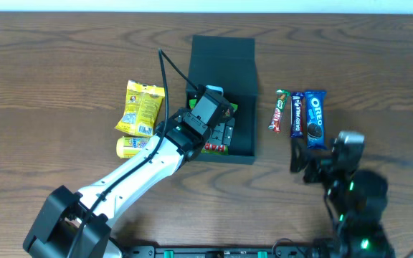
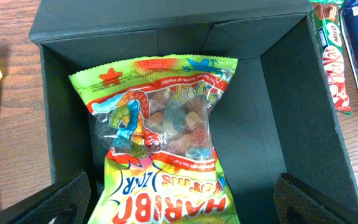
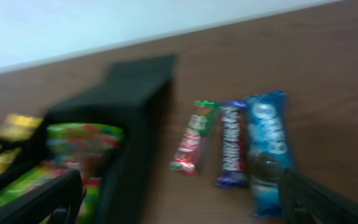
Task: Pack container
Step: 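Carry the Haribo bag into the green box and release it, then reach the right gripper to the blue Oreo pack and grasp it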
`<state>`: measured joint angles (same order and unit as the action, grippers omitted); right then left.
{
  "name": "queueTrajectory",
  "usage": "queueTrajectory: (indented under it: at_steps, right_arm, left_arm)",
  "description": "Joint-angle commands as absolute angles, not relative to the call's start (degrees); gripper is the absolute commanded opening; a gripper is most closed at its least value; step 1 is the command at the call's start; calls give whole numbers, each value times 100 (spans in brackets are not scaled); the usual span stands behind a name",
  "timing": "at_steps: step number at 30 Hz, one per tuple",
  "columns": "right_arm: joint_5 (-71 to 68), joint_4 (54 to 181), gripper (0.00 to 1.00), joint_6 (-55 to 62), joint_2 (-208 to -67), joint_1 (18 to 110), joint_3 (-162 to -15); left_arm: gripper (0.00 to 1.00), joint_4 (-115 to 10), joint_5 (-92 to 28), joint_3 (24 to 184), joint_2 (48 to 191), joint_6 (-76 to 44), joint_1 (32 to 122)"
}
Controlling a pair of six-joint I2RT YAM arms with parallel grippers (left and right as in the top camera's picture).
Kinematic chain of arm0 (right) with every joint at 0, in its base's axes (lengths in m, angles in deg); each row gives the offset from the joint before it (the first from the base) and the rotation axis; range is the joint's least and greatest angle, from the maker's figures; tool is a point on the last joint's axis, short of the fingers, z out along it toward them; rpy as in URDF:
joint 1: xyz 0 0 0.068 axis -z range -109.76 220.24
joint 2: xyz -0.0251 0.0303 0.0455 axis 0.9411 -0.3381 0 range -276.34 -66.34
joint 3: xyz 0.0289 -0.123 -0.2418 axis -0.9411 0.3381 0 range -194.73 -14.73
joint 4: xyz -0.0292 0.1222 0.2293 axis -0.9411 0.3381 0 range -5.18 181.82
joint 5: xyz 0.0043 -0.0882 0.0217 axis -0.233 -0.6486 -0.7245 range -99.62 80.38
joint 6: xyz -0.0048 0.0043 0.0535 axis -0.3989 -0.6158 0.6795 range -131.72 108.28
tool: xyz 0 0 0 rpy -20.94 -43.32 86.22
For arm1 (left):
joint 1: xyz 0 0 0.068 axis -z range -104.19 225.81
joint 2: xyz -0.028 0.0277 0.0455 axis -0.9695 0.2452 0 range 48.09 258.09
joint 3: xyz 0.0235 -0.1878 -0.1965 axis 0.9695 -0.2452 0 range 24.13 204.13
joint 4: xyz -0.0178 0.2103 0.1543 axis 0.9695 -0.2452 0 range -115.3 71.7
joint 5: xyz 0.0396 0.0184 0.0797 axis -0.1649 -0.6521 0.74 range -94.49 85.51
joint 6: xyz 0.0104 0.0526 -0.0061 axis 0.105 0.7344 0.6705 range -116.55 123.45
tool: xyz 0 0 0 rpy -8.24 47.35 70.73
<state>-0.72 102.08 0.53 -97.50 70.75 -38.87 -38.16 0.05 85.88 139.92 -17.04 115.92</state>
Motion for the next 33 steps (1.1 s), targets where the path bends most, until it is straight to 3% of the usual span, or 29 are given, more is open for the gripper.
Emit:
queueTrajectory:
  at_steps: [1, 11, 14, 24, 31, 33]
  right_arm:
    - [-767, 10590, 99, -751, -11151, 7351, -4882]
    - [-946, 11233, 99, -1379, -14998, 7748, -6950]
    - [-985, 11224, 92, -1381, -15745, 7847, -7192]
    - [-983, 10898, 74, -1643, -16799, 7950, -7264]
    - [-915, 10693, 68, -1691, -17149, 7950, -7264]
    - [-911, 10638, 59, -1739, -17157, 7950, -7264]
  left_arm:
    - [96, -3831, 85, 8693, 13914, -1580, 11553]
    - [95, -3835, 83, 8693, 13914, -1580, 11553]
    - [96, -3846, 81, 8693, 13914, -1582, 11553]
    - [95, -3862, 79, 8693, 13914, -1582, 11553]
    - [95, -3855, 81, 8693, 13914, -1582, 11553]
    - [95, -3838, 81, 8693, 13914, -1582, 11553]
